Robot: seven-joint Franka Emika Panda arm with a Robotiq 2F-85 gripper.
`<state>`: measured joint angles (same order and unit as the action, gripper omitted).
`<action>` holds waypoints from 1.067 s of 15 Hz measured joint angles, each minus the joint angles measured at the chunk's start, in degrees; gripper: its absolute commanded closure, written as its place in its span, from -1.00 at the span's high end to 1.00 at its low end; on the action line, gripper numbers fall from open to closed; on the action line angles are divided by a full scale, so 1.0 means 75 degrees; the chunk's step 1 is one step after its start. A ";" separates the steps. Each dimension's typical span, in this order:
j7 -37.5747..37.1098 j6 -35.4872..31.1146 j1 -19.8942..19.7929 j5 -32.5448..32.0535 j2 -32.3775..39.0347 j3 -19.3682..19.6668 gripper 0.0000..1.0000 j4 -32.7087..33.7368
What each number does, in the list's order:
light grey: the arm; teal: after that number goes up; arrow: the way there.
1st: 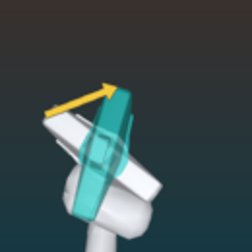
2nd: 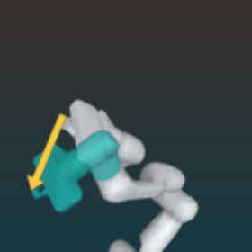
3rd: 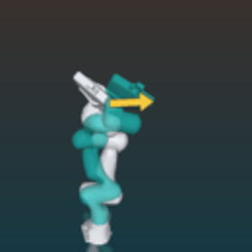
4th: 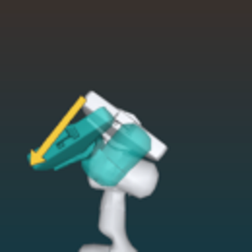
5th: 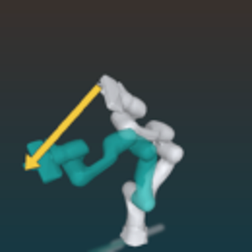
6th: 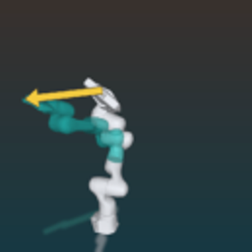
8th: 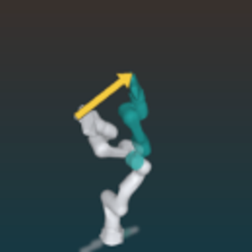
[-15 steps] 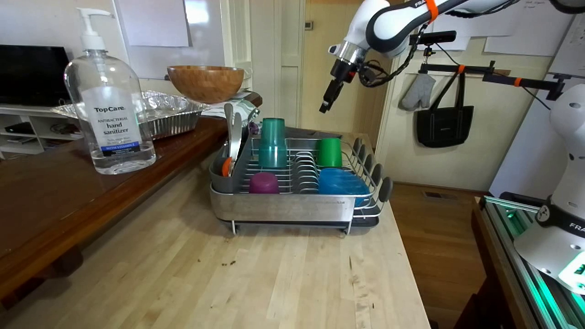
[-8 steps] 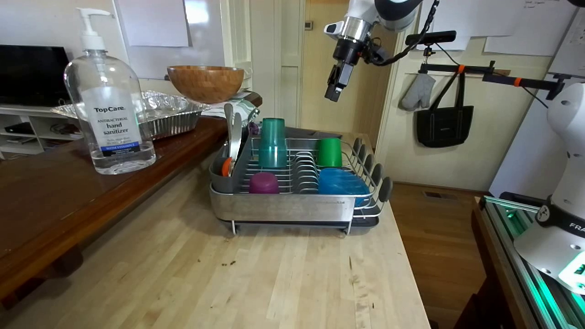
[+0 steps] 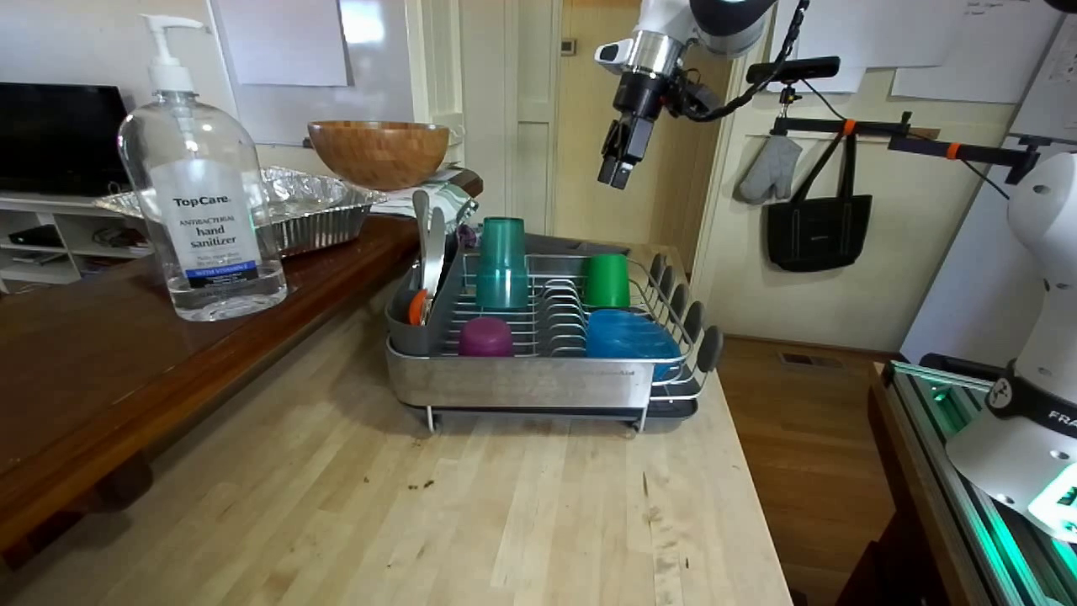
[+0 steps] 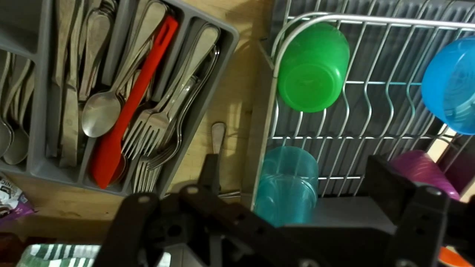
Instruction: Remove the orange spatula from the drying rack, put it in the utensil holder, remove the blue bowl and put it on the table
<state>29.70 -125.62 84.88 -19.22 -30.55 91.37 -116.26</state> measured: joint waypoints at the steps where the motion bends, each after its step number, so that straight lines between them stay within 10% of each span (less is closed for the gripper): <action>1: 0.0077 0.0000 0.0032 0.0000 0.0000 0.0002 1.00 -0.0001; 10: 0.0958 0.0518 0.2182 0.0188 -0.0358 0.0490 1.00 0.0051; 16: -0.0211 0.1763 0.2122 0.0534 -0.0098 0.0151 1.00 -0.0185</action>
<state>28.12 -112.40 100.80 -15.22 -31.28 92.50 -117.65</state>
